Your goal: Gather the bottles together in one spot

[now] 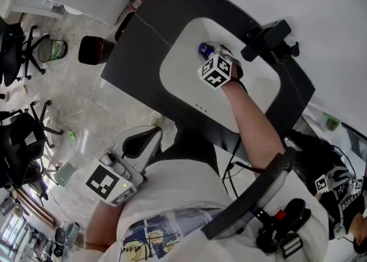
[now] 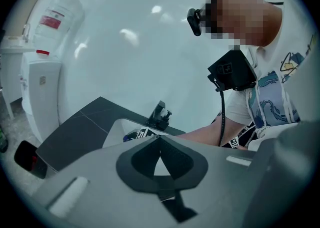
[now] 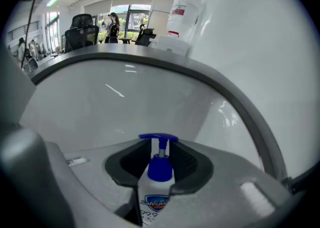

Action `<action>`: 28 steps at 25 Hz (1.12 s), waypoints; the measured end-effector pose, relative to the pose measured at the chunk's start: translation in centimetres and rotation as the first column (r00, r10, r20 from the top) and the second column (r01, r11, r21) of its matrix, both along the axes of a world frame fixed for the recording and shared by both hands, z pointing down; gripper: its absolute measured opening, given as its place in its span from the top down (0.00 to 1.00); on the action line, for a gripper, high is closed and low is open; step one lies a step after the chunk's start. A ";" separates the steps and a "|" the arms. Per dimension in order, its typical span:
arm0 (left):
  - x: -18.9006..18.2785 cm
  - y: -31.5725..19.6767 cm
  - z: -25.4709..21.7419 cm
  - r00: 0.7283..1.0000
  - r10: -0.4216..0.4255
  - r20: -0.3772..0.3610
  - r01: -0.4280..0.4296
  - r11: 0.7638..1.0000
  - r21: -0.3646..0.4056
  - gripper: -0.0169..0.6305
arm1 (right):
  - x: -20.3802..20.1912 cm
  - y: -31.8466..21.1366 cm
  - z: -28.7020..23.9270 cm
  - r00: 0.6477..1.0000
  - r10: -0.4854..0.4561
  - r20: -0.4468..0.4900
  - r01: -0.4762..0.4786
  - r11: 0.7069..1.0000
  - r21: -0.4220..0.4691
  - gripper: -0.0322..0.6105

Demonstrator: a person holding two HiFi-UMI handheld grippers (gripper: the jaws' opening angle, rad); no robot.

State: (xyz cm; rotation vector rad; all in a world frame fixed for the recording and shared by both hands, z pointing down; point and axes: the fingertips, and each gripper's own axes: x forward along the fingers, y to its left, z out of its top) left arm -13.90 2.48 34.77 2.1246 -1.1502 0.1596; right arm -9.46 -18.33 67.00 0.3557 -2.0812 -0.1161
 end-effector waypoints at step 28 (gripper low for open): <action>6.6 0.3 -1.8 0.933 0.359 -0.022 -0.357 0.932 0.053 0.97 | 12.3 2.4 -12.8 0.766 0.457 0.452 -0.514 0.858 0.006 0.81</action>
